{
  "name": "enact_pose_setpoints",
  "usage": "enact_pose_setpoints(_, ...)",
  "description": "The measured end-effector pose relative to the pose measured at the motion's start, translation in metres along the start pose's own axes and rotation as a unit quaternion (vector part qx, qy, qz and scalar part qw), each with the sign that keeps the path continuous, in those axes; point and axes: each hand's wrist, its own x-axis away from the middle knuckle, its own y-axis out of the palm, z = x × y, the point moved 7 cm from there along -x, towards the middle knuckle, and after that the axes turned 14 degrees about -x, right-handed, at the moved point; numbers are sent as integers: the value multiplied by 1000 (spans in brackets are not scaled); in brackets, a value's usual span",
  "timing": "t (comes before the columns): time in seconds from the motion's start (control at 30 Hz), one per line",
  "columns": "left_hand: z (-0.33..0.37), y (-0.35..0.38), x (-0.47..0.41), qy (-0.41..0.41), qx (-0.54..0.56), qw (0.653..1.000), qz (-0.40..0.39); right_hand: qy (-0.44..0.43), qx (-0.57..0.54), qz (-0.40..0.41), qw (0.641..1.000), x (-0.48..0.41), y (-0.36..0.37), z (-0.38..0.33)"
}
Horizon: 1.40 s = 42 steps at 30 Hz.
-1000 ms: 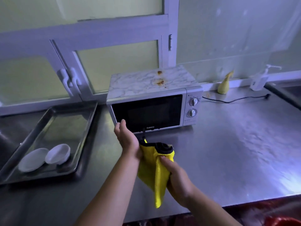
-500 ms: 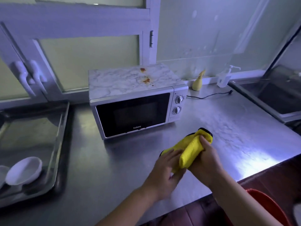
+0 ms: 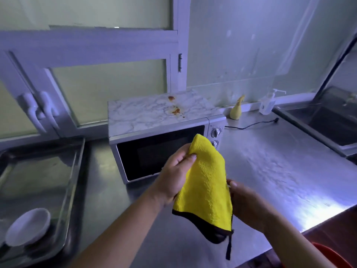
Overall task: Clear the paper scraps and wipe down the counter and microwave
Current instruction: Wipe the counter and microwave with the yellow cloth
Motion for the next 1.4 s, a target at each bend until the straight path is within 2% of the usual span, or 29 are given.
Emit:
enact_pose_setpoints(0.1,2,-20,-20,-25,-21,998,44,9,-80,-13,997,-25,17,-38)
enact_pose_setpoints(0.23,-3,-39,-48,-70,-85,986,128,-91,15,17,996,-63,33,-106)
enact_pose_setpoints(0.37,-9,-51,-85,-71,-177,962,198,-135,92,10,987,-112,29,-144)
enact_pose_setpoints(0.5,-22,-78,-127,-108,-259,916,287,-214,179,-15,960,-171,38,-188)
enact_pose_setpoints(0.6,-15,-117,-172,-134,-308,864,376,-268,246,-6,931,-228,55,-224)
enact_pose_setpoints(0.7,-13,-152,-212,-203,-350,815,416,-241,231,11,943,-291,65,-246)
enact_pose_setpoints(0.77,-21,-162,-231,-261,-420,779,385,-206,271,38,939,-321,55,-246)
enact_pose_setpoints(0.83,-30,-157,-246,-269,-562,714,319,-225,404,75,883,-333,38,-242)
enact_pose_setpoints(0.87,-37,-150,-253,-260,-618,688,278,-255,441,92,856,-334,32,-241)
enact_pose_setpoints(0.9,-45,-143,-262,-254,-652,674,236,-287,441,103,844,-334,26,-240)
enact_pose_setpoints(0.97,-63,-135,-280,-263,-679,661,181,-327,407,130,843,-336,22,-242)
enact_pose_setpoints(1.1,-83,-127,-312,-301,-674,659,147,-350,442,142,814,-340,31,-240)
enact_pose_setpoints(1.23,-105,-122,-320,-316,-706,625,102,-335,429,158,824,-345,26,-241)
enact_pose_setpoints(1.4,-103,-116,-309,-305,-713,630,48,-314,431,158,831,-343,24,-239)
